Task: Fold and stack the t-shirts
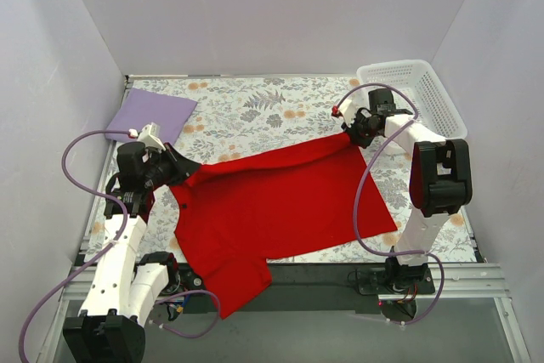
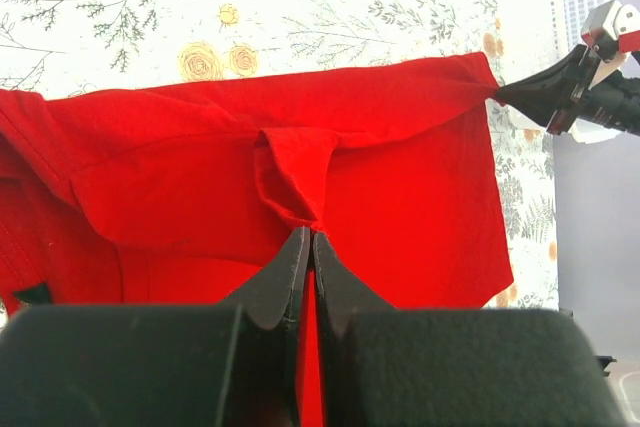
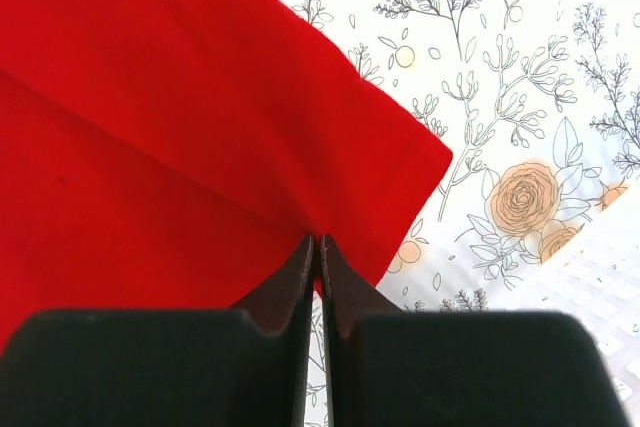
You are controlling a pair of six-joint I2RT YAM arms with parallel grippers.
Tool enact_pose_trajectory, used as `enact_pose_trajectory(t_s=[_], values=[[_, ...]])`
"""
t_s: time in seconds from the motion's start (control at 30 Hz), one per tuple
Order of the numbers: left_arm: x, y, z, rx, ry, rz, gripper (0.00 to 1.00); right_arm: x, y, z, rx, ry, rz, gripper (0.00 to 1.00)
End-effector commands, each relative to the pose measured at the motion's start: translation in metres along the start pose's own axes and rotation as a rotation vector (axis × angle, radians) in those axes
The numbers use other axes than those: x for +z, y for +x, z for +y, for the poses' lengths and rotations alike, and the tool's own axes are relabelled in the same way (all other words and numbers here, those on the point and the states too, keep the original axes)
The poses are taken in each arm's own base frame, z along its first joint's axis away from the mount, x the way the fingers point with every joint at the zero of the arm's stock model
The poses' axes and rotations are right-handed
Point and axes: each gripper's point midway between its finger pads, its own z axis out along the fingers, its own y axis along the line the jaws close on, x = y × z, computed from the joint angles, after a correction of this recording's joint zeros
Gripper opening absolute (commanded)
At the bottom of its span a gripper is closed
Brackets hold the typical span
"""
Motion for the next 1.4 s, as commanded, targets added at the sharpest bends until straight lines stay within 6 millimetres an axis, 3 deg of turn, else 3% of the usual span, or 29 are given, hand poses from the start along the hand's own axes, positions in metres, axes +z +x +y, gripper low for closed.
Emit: enact_pose_trajectory(t_s=[0.0, 0.47, 0.63, 0.73, 0.77, 0.87, 1.13, 1.37], values=[[-0.010, -0.010, -0.010, 0.003, 0.002, -0.033, 0.00, -0.013, -0.009, -0.005, -0.029, 0.027, -0.024, 0.10], [-0.010, -0.006, -0.004, -0.016, -0.027, -0.019, 0.00, -0.016, 0.002, 0.003, -0.050, 0.022, -0.005, 0.11], [-0.008, -0.005, -0.002, -0.025, -0.035, -0.013, 0.00, -0.015, 0.005, 0.006, -0.051, 0.010, -0.002, 0.16], [-0.008, -0.005, -0.003, -0.025, -0.034, -0.012, 0.00, -0.017, 0.005, 0.010, -0.057, 0.000, -0.001, 0.29], [-0.008, -0.005, -0.002, -0.026, -0.035, -0.011, 0.00, -0.021, 0.003, 0.010, -0.058, 0.002, -0.008, 0.40], [-0.008, -0.004, -0.004, -0.024, -0.025, -0.008, 0.01, -0.029, -0.005, 0.012, -0.065, -0.001, -0.034, 0.48], [-0.008, -0.001, -0.008, -0.026, 0.002, 0.005, 0.02, -0.043, -0.036, 0.017, -0.012, -0.052, -0.124, 0.48], [-0.006, 0.009, -0.002, -0.055, -0.015, 0.050, 0.03, -0.043, -0.035, 0.025, 0.021, -0.076, -0.134, 0.49]])
